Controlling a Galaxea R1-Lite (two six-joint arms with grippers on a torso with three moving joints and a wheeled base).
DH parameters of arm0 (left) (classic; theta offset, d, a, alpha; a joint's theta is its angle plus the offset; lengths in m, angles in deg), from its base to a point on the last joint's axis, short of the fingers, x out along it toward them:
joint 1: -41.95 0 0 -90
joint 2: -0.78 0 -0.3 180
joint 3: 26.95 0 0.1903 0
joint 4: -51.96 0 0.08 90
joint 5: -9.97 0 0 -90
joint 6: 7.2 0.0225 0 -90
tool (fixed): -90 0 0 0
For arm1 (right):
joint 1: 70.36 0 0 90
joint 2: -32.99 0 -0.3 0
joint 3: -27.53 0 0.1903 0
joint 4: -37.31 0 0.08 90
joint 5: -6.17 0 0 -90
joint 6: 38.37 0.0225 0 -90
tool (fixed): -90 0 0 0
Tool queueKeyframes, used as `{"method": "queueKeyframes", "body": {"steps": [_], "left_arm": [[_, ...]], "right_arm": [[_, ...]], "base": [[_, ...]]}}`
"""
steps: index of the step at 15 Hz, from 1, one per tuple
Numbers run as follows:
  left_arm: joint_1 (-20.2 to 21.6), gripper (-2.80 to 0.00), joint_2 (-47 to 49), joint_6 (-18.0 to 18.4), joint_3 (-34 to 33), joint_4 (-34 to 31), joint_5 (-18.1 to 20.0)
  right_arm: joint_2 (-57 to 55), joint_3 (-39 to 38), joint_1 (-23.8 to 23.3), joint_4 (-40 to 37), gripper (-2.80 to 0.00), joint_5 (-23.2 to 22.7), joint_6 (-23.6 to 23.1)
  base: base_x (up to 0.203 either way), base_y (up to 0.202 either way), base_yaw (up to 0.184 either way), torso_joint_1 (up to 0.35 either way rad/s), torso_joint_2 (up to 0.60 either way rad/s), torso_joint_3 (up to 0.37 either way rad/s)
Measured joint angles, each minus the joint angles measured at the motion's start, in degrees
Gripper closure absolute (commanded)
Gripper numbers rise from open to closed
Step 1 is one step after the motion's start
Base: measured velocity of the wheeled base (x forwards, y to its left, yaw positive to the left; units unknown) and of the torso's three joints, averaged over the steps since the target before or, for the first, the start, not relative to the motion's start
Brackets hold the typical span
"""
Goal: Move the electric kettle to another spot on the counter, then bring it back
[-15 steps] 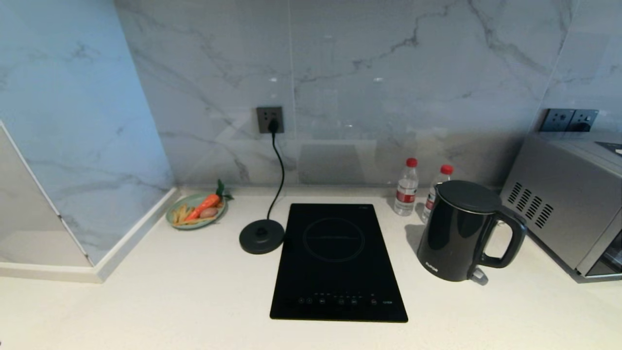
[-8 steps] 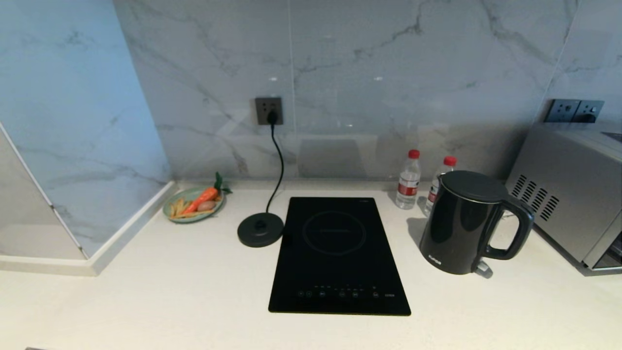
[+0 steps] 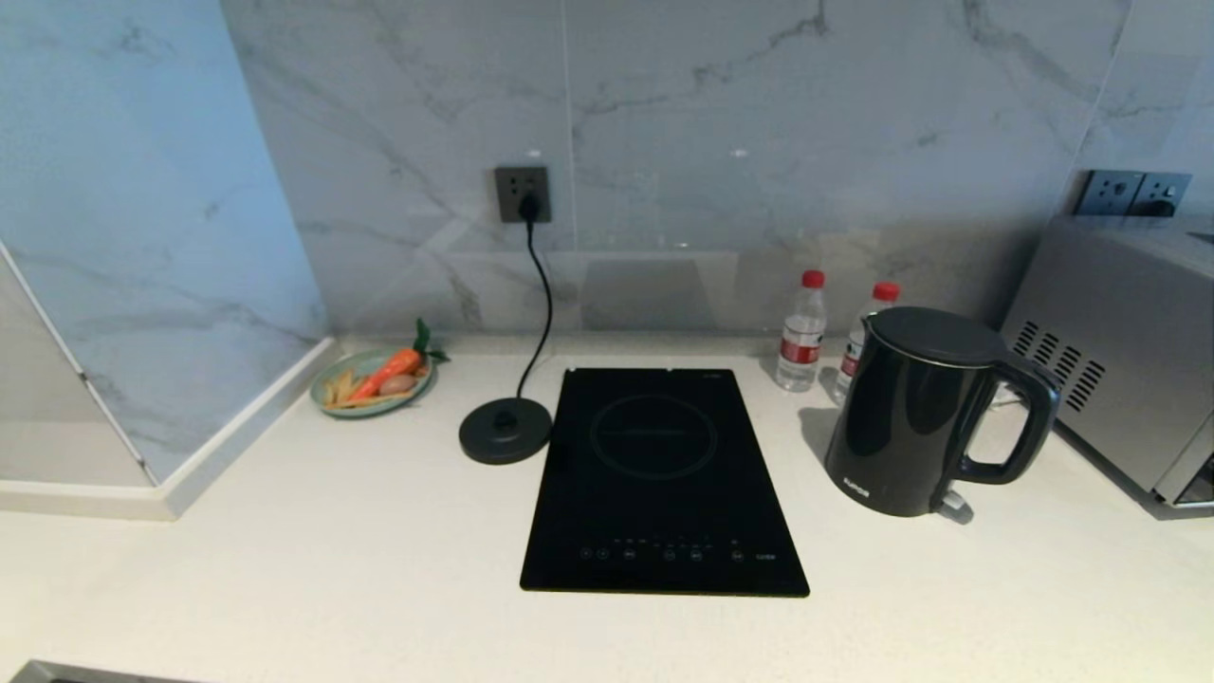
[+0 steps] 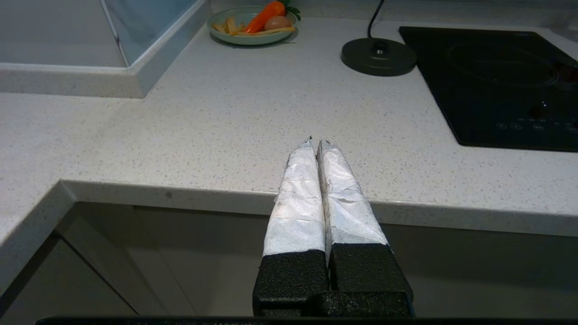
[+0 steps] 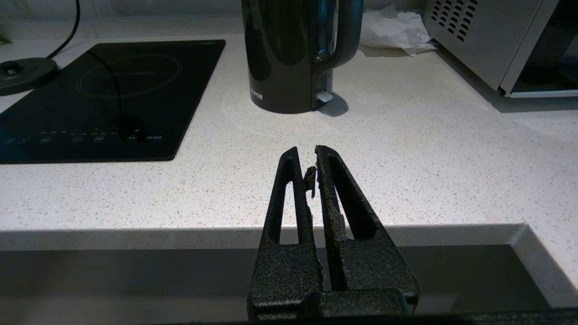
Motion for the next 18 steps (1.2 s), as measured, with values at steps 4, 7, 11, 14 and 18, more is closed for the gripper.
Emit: {"method": "queueKeyframes", "body": {"steps": [4, 7, 11, 14, 18], "left_arm": [[0.0, 0.0, 0.0, 0.0, 0.0, 0.1, 0.0], [0.0, 0.0, 0.0, 0.0, 0.0, 0.1, 0.0], [0.0, 0.0, 0.0, 0.0, 0.0, 0.0, 0.0], [0.0, 0.0, 0.0, 0.0, 0.0, 0.1, 0.0], [0.0, 0.0, 0.0, 0.0, 0.0, 0.0, 0.0]], "right_arm": [[0.0, 0.0, 0.0, 0.0, 0.0, 0.0, 0.0], [0.0, 0.0, 0.0, 0.0, 0.0, 0.0, 0.0], [0.0, 0.0, 0.0, 0.0, 0.0, 0.0, 0.1], [0.0, 0.0, 0.0, 0.1, 0.0, 0.0, 0.1], [0.0, 0.0, 0.0, 0.0, 0.0, 0.0, 0.0]], "base": [[0.0, 0.0, 0.0, -0.134, 0.36, 0.226], [0.0, 0.0, 0.0, -0.138, 0.39, 0.248], [0.0, 0.0, 0.0, -0.172, 0.53, 0.35], [0.0, 0.0, 0.0, -0.161, 0.54, 0.368], [0.0, 0.0, 0.0, -0.128, 0.5, 0.374]]}}
